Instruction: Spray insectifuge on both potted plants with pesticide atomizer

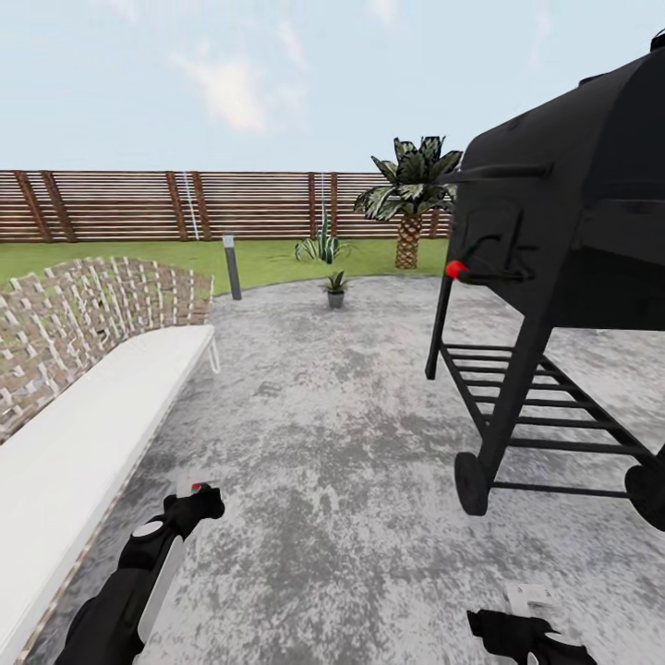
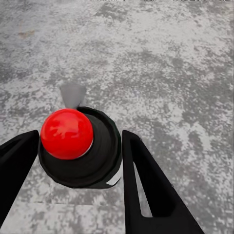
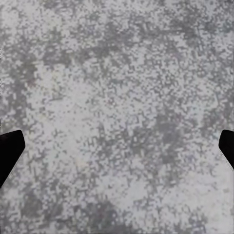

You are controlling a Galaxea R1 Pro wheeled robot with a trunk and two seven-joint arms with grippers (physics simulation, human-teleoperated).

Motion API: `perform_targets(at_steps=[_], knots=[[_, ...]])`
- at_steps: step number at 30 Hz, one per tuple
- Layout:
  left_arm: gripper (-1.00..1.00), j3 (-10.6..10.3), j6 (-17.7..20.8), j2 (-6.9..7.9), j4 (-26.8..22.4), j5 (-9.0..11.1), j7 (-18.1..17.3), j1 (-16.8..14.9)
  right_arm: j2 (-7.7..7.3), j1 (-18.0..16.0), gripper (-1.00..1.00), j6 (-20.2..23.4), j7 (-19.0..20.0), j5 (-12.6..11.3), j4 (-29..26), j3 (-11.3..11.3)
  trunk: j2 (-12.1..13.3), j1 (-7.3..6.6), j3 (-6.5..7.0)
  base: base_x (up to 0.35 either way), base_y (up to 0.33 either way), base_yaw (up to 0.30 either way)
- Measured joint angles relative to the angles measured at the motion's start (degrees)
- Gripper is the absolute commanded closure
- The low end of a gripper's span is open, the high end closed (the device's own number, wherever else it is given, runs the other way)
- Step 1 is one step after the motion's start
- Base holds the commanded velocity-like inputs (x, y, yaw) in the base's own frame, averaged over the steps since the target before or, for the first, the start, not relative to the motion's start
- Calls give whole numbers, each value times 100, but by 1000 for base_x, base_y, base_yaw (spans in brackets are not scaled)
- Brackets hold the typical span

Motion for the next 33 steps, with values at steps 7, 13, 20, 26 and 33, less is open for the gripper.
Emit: perform_targets(at_steps=[7,13,20,26,33], knots=[[100,0,0,0,0,4,0,0,0,0,-100,2,-13,5,-3,4,0,0,22,244,0,0],[100,0,0,0,0,0,0,0,0,0,-100,2,-16,43,-4,0,0,0,72,244,0,0],[100,0,1,0,-1,5,0,0,0,0,-100,2,-9,42,-1,-4,0,0,85,233,23,0],[100,0,2,0,-1,5,0,0,0,0,-100,1,-8,47,6,-4,0,1,85,189,120,0],[100,0,3,0,-1,5,0,0,2,0,-100,1,-8,48,6,-4,0,1,85,166,131,0]])
